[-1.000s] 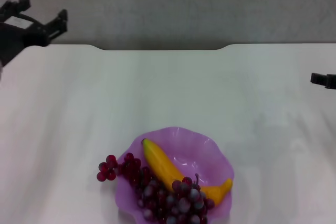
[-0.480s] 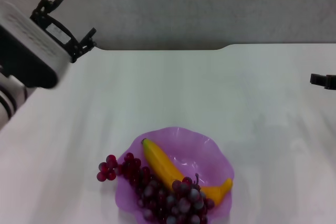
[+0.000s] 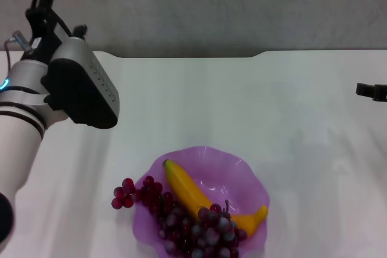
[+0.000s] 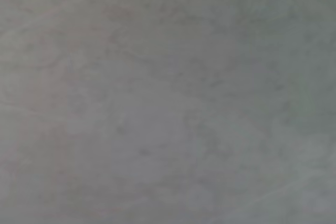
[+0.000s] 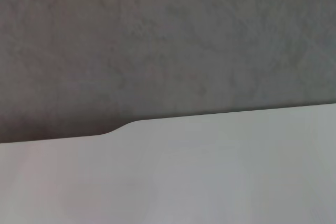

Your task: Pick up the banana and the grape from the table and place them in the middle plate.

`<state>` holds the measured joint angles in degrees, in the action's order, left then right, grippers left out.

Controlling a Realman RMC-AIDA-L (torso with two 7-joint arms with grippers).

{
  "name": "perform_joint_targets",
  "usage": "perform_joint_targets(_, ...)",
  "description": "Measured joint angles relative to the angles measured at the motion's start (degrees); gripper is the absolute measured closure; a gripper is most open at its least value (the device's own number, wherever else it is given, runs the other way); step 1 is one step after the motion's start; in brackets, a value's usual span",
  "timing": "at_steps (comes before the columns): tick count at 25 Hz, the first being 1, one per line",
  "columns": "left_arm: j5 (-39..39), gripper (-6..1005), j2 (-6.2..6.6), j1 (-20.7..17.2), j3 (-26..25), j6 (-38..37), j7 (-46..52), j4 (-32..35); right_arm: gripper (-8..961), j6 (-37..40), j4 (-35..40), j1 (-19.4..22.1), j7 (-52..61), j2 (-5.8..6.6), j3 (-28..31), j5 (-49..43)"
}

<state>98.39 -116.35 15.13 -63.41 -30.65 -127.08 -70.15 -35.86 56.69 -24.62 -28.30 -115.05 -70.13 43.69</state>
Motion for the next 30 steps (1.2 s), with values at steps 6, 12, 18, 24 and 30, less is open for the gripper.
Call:
perform_joint_targets(6,8.0,121,0.08,3.2,3.3,-12.1,9.1,5.9,256,-0.1,0.0,-0.1,0.0,0.0,-0.1,0.0)
perform_joint_targets(12,17.9,121,0.5,3.1,3.0,-19.4,32.6,7.2,256,-0.3,0.0,-0.2,0.0,0.0,-0.2,0.0)
perform_joint_targets(18,21.1,121,3.08,0.9,2.1,-18.9,60.7,3.2,256,-0.4,0.0,-0.1,0.0,-0.07,-0.3,-0.1)
perform_joint_targets(24,21.3,121,11.97,-2.0,-0.7,2.1,85.0,-7.6,256,-0.4,0.0,0.1,0.0,-0.09,-0.3,-0.1)
perform_joint_targets(30,21.0,121,13.18,-2.4,-12.8,31.2,88.1,-12.4,256,-0.3,0.4,0.6,0.0,-0.14,-0.3,0.0)
